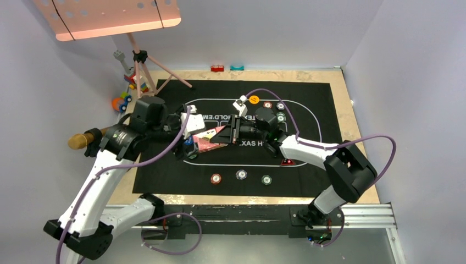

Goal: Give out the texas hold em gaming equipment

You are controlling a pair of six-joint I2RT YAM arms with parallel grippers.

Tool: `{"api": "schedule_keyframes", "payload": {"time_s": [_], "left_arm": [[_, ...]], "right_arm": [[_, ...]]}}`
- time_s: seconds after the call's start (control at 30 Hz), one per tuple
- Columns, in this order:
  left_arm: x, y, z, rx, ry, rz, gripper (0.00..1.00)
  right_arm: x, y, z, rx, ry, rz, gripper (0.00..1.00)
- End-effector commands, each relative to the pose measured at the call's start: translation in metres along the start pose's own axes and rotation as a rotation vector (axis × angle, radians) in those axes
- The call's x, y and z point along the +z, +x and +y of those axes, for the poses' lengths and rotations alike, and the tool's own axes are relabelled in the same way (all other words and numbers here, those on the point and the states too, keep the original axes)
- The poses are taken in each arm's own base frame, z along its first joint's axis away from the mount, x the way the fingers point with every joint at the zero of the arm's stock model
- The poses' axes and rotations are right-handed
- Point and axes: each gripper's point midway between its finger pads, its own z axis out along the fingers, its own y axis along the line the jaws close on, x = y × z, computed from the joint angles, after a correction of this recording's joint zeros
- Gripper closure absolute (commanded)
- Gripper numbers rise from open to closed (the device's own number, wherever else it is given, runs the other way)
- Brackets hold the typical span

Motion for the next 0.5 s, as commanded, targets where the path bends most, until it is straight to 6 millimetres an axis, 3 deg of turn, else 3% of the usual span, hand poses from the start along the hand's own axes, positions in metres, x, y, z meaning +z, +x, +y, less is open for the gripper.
{"api": "schedule_keyframes", "payload": {"time_s": [0.0,0.17,0.37,0.47], "left_arm": [[0.023,0.010,-0.016,0.058,0.123,-0.041,0.00],[0.035,0.002,-0.009,0.159,0.045,-0.186,0.03],[0.042,-0.003,0.004,0.128,0.007,-0.195,0.07],[0.045,-0.004,0.001,0.118,0.039,-0.190,0.07]], "right_arm": [[-0.007,-0.014,0.060,-0.108,-0.139,-0.022,0.84],[-0.009,-0.012,0.068,-0.114,-0.170,-0.010,0.83],[-0.011,-0.008,0.073,-0.122,-0.188,0.015,0.83],[-0.010,-0.007,0.071,-0.115,-0.198,0.025,0.83]]}}
